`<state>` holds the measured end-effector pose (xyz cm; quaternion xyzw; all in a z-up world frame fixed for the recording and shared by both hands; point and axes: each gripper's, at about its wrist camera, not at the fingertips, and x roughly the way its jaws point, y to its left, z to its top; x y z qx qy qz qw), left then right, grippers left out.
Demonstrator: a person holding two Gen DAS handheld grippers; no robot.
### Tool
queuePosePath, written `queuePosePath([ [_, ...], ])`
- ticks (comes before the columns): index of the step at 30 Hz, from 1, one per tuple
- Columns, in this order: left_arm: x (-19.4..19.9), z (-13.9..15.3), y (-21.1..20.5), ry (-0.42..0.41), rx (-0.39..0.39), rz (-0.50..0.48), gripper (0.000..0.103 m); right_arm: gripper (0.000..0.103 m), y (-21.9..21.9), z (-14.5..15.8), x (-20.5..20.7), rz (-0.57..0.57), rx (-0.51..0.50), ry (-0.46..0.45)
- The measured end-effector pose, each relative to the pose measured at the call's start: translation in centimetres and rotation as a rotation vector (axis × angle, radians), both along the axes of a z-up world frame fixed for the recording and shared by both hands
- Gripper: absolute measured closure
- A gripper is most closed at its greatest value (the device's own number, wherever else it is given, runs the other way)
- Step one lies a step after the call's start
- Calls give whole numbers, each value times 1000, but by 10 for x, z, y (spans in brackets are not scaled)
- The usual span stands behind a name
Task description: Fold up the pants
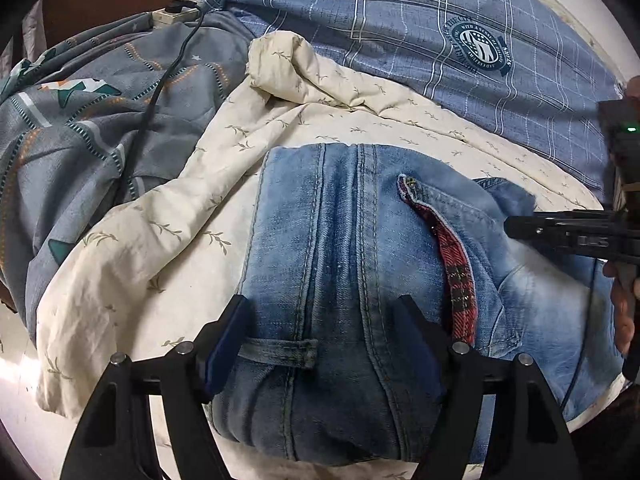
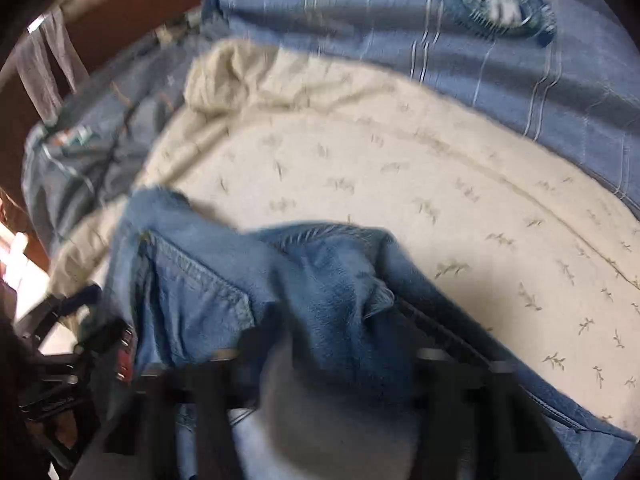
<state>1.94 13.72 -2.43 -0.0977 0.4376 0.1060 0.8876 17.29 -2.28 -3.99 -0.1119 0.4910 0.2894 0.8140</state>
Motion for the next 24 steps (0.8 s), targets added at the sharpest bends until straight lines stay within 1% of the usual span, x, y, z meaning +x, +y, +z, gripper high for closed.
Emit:
queuePosePath([
  [1,-2,1,-1,-3,7,-3,26,82,0,-2,2,-9,-33,-5],
  [2,-3,1,-2,-5,14,-8,26,90,-1,-1,5,-15,-37,-2],
  [4,-9,3,-3,-14,20,-13,26,92,-3,3,10,-27,-36,-17],
  [6,-13,7,-2,-36,16,-11,26,93,2,8,9,-21,-65,-54],
  [7,-17,13,-2,-68,20,-2,26,94,6,11,9,-25,-74,-85],
  [9,-27,25,-3,-148,39,0,26,94,3,21,11,-59,-53,-129],
  [10,-29,26,-4,-164,63,-2,26,94,1,24,12,-72,-45,-140],
  [11,-25,20,-7,-132,102,0,25,94,1,20,16,-74,-45,-117],
  [12,-14,3,-9,-22,120,-20,25,94,4,8,23,-66,-58,-56],
  [13,-7,-8,-8,48,108,-24,24,90,5,-4,27,-58,-63,-22],
  [14,-6,-10,-4,53,88,-7,23,89,5,-7,28,-56,-53,-20],
  [15,-7,-7,-1,40,84,2,23,89,1,-4,29,-66,-20,-7],
  [16,-8,-8,1,46,95,18,23,83,-5,0,30,-78,13,14],
  [17,-7,-11,4,60,90,26,23,74,-9,3,29,-85,35,24],
  [18,-7,-13,5,66,84,25,23,68,-15,9,28,-95,54,26],
  [19,-7,-12,5,65,86,22,22,52,-20,17,26,-101,67,16],
  [20,-7,-13,5,67,90,21,22,42,-26,27,23,-109,83,-11],
  [22,-6,-13,4,67,97,21,22,41,-34,44,17,-121,119,-45],
  [24,-7,-14,4,65,105,21,22,40,-37,58,20,-129,166,-64],
])
